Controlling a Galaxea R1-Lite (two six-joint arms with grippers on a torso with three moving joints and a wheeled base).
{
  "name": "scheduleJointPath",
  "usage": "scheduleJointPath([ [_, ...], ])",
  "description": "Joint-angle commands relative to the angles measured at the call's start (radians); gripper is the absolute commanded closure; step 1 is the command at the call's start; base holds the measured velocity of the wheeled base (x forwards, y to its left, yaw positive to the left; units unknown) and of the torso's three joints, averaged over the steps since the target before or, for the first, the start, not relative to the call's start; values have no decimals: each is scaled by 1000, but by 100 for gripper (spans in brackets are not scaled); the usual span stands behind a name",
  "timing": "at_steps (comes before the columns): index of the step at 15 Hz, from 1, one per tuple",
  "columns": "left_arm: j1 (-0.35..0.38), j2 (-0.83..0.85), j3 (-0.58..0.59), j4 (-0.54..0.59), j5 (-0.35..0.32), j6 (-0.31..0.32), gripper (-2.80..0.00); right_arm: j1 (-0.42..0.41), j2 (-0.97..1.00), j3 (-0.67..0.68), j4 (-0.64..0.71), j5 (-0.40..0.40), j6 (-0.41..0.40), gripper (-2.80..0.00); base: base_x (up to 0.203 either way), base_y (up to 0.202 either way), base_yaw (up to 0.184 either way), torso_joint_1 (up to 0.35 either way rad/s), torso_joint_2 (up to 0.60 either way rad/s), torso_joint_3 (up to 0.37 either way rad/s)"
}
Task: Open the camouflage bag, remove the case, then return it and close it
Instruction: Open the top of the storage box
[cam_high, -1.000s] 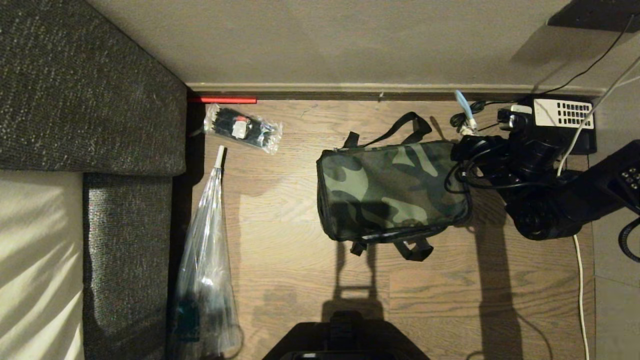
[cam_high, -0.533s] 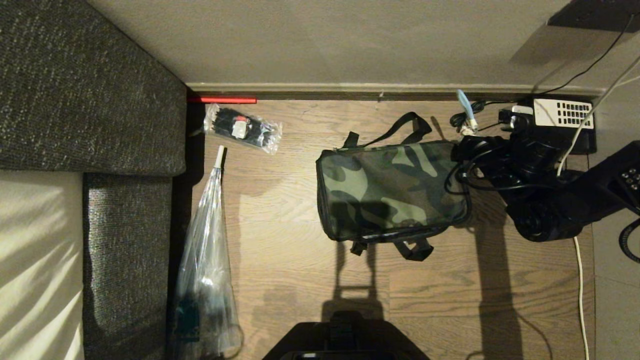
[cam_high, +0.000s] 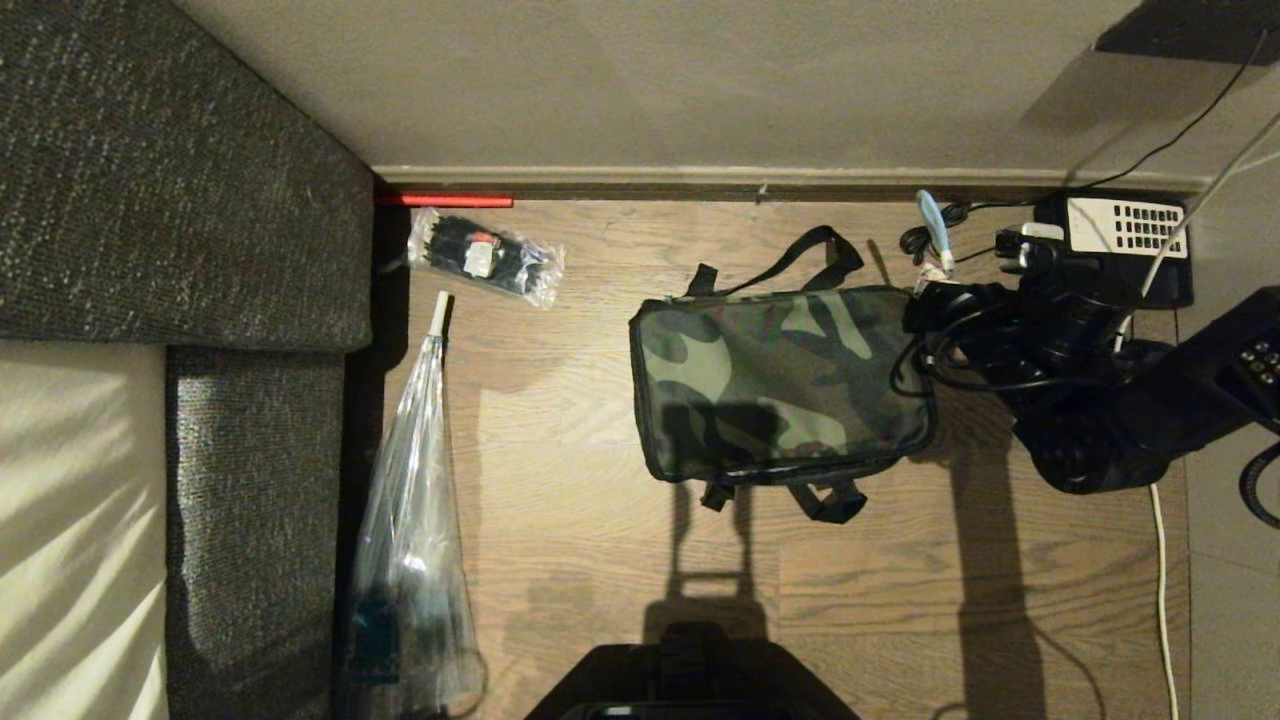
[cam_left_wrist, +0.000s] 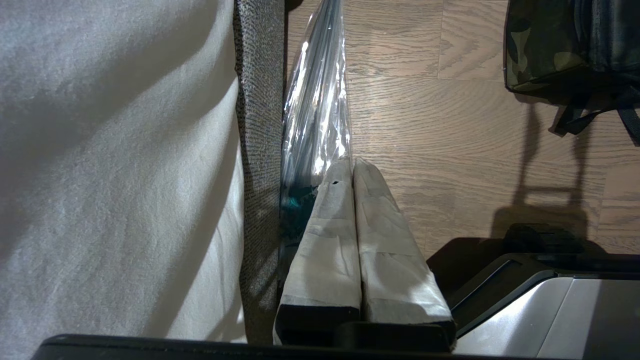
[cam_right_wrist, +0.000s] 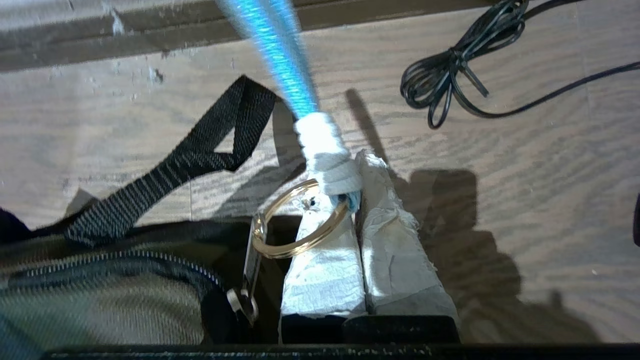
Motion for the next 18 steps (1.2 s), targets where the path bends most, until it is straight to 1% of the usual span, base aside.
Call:
scheduleJointPath([
  [1, 0, 0, 0, 0, 0, 0, 0, -7, -7, 25, -6, 0, 1, 0, 0, 0, 0, 0, 0, 0],
  [4, 0, 0, 0, 0, 0, 0, 0, -46, -25, 60, -6, 8, -2, 0, 0, 0, 0, 0, 0, 0],
  [6, 0, 0, 0, 0, 0, 2, 0, -71, -39, 73, -5, 33, -4, 0, 0, 0, 0, 0, 0, 0],
  [9, 0, 0, 0, 0, 0, 0, 0, -112, -73, 118, 5, 45, -4, 0, 0, 0, 0, 0, 0, 0],
  [10, 0, 0, 0, 0, 0, 2, 0, -127, -95, 136, 4, 55, -5, 0, 0, 0, 0, 0, 0, 0],
  [12, 0, 0, 0, 0, 0, 0, 0, -154, -126, 188, -1, 107, -14, 0, 0, 0, 0, 0, 0, 0],
  [14, 0, 0, 0, 0, 0, 0, 0, -163, -135, 233, 8, 132, -16, 0, 0, 0, 0, 0, 0, 0],
  [18, 0, 0, 0, 0, 0, 0, 0, -154, -124, 235, 6, 132, -11, 0, 0, 0, 0, 0, 0, 0],
])
